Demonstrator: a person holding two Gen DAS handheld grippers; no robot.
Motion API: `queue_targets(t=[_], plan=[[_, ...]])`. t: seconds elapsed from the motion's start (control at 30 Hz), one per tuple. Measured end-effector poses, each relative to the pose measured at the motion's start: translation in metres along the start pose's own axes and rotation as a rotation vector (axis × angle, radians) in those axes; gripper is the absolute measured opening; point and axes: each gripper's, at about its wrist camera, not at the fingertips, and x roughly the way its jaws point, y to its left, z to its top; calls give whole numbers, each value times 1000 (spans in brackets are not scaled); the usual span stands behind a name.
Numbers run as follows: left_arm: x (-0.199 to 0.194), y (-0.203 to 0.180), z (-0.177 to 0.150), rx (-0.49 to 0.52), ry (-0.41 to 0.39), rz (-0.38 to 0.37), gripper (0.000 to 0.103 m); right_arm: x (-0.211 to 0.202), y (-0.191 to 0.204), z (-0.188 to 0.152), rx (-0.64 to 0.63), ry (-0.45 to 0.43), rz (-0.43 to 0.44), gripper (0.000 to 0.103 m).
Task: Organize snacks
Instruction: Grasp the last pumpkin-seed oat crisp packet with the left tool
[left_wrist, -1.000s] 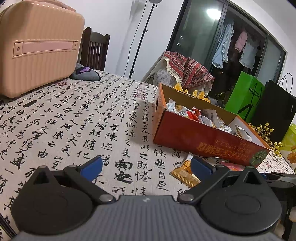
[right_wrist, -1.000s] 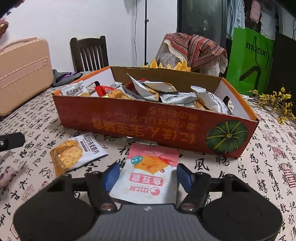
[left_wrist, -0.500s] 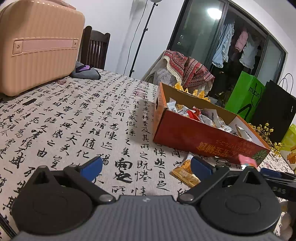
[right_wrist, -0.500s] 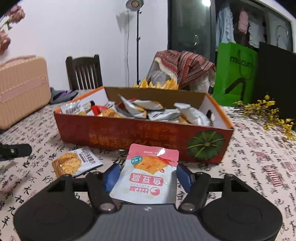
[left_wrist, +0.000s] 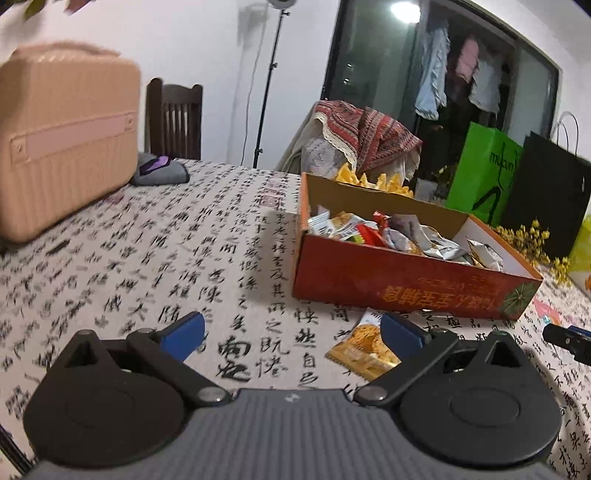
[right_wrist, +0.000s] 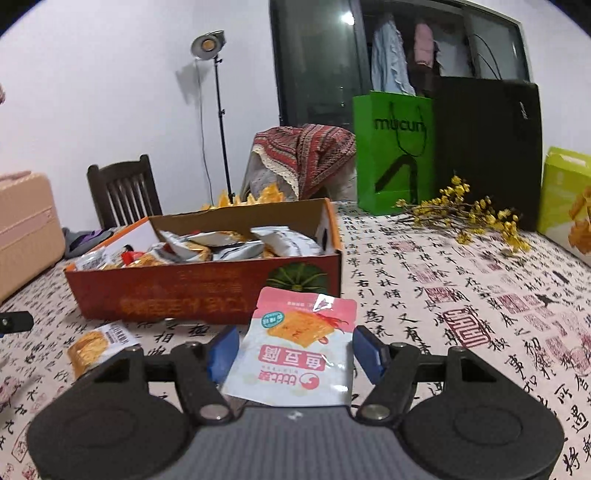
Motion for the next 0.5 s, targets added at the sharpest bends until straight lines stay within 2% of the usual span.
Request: queue_targets(t=[0.17, 0.3, 0.5], plan=[[11, -22, 12, 116, 57, -37, 103, 4, -5, -3, 24, -8, 8, 68], [30, -44, 9, 229, 116, -40, 103, 4, -8, -4, 39, -13, 11, 68], [61, -69, 1, 306, 205, -90, 103, 3, -5, -6, 30, -15, 10, 68]])
